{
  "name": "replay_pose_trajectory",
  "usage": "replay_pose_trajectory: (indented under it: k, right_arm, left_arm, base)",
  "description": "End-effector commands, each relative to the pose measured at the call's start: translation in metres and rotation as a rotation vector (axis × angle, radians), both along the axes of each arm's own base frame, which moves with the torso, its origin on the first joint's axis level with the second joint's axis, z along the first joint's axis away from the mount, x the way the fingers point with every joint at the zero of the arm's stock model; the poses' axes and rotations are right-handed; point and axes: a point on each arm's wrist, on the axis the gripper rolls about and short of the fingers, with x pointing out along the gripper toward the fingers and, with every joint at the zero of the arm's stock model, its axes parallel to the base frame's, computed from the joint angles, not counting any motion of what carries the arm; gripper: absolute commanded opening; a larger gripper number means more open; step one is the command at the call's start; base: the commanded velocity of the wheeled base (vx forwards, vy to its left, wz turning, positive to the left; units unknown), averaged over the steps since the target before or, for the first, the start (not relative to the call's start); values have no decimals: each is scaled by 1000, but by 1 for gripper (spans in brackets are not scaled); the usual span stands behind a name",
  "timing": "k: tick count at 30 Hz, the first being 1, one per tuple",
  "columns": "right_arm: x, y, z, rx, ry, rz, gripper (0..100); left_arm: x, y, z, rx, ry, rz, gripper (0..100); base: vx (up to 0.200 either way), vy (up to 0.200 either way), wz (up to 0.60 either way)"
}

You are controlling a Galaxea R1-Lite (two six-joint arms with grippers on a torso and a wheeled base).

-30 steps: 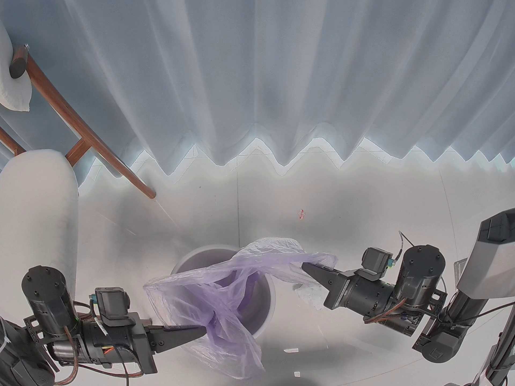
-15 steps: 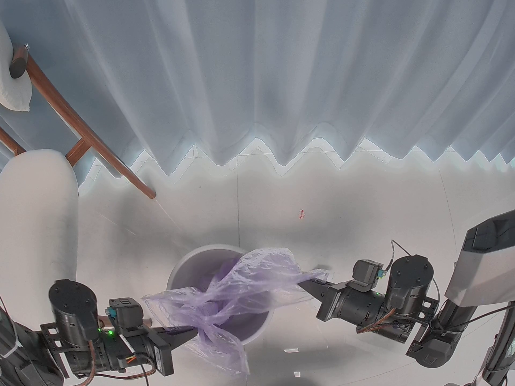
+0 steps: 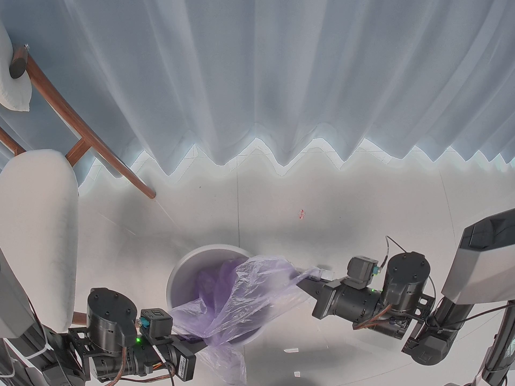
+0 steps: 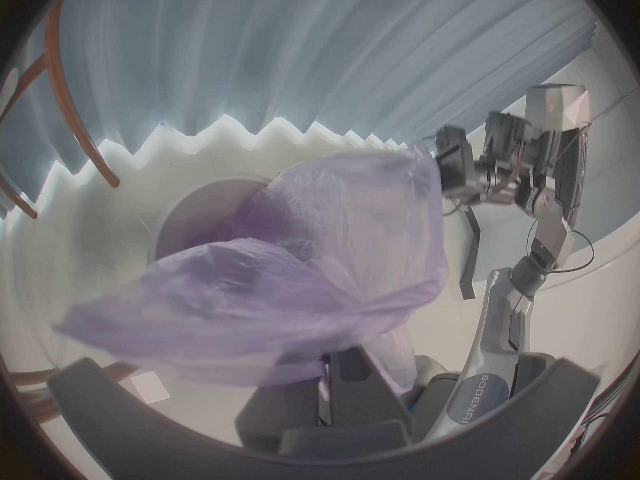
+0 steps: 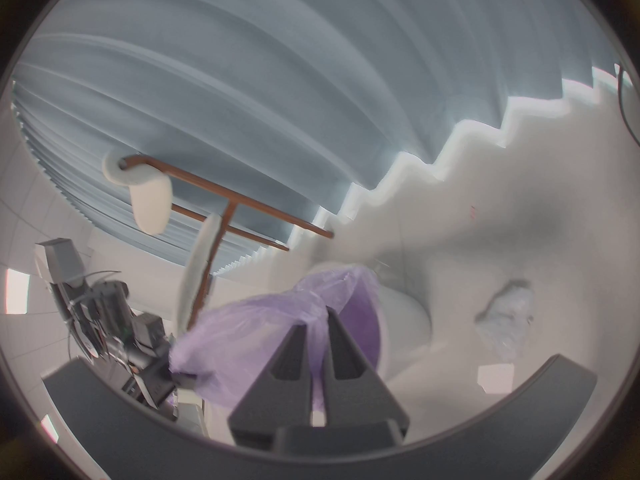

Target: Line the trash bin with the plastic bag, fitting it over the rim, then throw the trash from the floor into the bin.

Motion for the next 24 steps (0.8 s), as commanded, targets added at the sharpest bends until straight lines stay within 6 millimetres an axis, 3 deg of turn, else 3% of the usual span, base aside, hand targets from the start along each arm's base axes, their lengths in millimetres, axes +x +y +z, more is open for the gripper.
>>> replay_pose_trajectory:
  k: [1,2,3,5,10,14,24]
  right_arm:
    - [24,9,31,57,-116,46,0]
    - [24,9,31,57,-116,46,0]
    - [39,17,34,25,-101,47,0]
    - [51,22,36,-10,-68,48,0]
    - [60,24,42,-10,-61,80,0]
    - [63,17,39,-24,-60,56,0]
    - [83,0,45,8,-83,-20,0]
  left_arm:
    - [-4,9,-2,12,12,26,0]
    - [-4,9,-2,12,12,26,0]
    - [-4,13,0,9,12,38,0]
    - [-3,15,0,7,12,45,0]
    - [-9,12,3,-3,-4,18,0]
    - [-18,14,1,7,16,-6,0]
    - [-17,21,5,-1,11,29,0]
  base:
    - [0,0,0]
    - [0,0,0]
    - [0,0,0]
    - [0,0,0]
    - [0,0,0]
    - [0,0,0]
    - [0,0,0]
